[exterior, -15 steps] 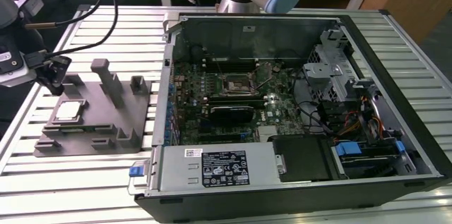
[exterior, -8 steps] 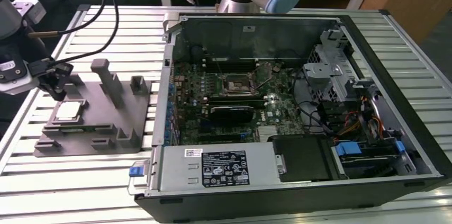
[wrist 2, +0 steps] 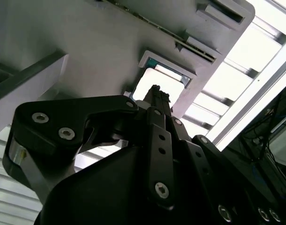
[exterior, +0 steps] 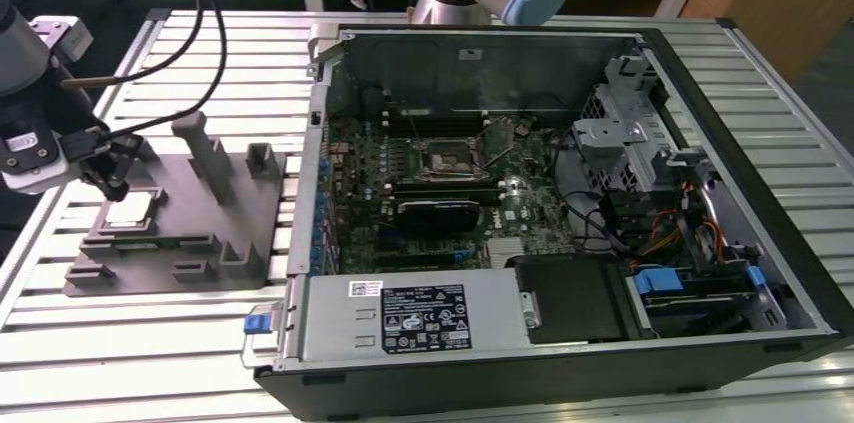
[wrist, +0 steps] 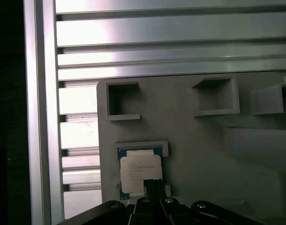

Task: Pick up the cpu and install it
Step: 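Pick up the cpu and move it towards the insertion slot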

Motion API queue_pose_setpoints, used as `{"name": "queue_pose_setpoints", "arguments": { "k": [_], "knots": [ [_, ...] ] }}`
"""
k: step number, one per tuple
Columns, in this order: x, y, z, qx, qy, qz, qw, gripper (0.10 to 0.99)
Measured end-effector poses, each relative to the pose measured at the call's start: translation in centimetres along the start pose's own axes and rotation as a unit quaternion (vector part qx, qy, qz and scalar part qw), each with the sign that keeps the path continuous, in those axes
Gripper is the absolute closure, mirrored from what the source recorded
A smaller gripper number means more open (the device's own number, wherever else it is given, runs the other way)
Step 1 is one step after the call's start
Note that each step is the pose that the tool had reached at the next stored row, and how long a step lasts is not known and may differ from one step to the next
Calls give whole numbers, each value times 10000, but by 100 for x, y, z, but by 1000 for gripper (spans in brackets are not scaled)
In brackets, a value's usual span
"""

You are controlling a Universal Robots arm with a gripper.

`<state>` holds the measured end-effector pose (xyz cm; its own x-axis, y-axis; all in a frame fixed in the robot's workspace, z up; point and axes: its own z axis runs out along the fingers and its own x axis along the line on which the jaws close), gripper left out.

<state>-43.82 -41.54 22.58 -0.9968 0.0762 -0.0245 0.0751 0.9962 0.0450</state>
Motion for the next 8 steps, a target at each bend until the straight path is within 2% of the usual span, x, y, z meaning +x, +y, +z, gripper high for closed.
{"name": "queue_pose_setpoints", "arguments": {
  "k": [8],
  "knots": [
    [11, -26, 142, -3, 0, 0, 10000, 980]
  ]
}}
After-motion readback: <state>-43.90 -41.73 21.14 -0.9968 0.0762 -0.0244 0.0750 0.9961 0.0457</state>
